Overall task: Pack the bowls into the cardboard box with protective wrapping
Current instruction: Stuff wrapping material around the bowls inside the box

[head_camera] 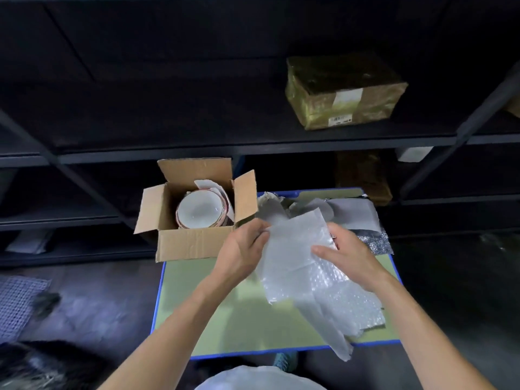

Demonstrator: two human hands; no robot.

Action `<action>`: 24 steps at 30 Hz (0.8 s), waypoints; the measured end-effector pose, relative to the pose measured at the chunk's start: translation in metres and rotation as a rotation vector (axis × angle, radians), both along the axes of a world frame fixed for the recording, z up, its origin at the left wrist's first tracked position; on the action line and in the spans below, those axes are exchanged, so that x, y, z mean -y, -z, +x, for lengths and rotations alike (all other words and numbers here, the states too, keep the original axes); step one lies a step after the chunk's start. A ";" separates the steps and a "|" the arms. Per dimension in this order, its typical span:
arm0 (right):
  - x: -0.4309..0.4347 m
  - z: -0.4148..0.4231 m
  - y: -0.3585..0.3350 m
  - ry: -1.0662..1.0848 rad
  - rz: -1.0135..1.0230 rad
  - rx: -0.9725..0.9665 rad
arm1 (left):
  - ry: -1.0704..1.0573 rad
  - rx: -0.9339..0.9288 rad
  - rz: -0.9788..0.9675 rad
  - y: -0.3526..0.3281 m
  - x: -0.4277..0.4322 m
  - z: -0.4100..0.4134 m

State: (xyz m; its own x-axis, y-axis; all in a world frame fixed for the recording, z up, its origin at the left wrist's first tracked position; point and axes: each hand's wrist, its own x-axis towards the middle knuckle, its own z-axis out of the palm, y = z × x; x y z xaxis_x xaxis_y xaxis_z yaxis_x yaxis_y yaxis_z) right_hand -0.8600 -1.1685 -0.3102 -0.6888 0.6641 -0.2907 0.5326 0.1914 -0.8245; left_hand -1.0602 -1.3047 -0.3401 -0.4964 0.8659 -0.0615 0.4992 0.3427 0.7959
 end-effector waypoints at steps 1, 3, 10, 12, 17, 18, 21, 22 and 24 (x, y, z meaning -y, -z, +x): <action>0.003 -0.008 -0.004 -0.008 -0.012 -0.010 | -0.008 -0.011 0.017 -0.003 0.003 -0.009; 0.008 -0.024 -0.012 -0.020 -0.036 -0.031 | -0.020 -0.029 0.053 -0.007 0.007 -0.026; 0.017 -0.076 -0.030 0.035 0.117 -0.008 | -0.135 -0.009 0.066 -0.010 0.016 -0.082; 0.018 -0.089 -0.035 0.077 0.170 0.009 | -0.158 -0.016 0.021 -0.006 0.017 -0.097; 0.026 -0.116 -0.050 0.195 0.298 0.076 | -0.105 -0.073 -0.076 0.010 0.008 -0.118; 0.028 -0.123 -0.053 0.210 0.335 0.099 | -0.081 -0.100 -0.101 0.013 0.005 -0.119; 0.038 -0.145 -0.062 0.212 0.445 0.195 | -0.013 -0.170 -0.155 0.020 -0.005 -0.119; 0.042 -0.152 -0.065 0.201 0.479 0.226 | 0.003 -0.181 -0.160 0.022 -0.008 -0.120; 0.050 -0.166 -0.071 0.188 0.531 0.260 | 0.033 -0.209 -0.164 0.024 -0.010 -0.122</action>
State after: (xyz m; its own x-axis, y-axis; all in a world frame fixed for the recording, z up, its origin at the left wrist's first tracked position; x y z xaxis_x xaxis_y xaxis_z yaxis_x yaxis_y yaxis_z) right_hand -1.0261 -1.2186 -0.2396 -0.4968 0.8674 -0.0295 0.7677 0.4234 -0.4811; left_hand -1.1819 -1.2951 -0.3637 -0.4848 0.8687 -0.1020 0.6596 0.4397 0.6096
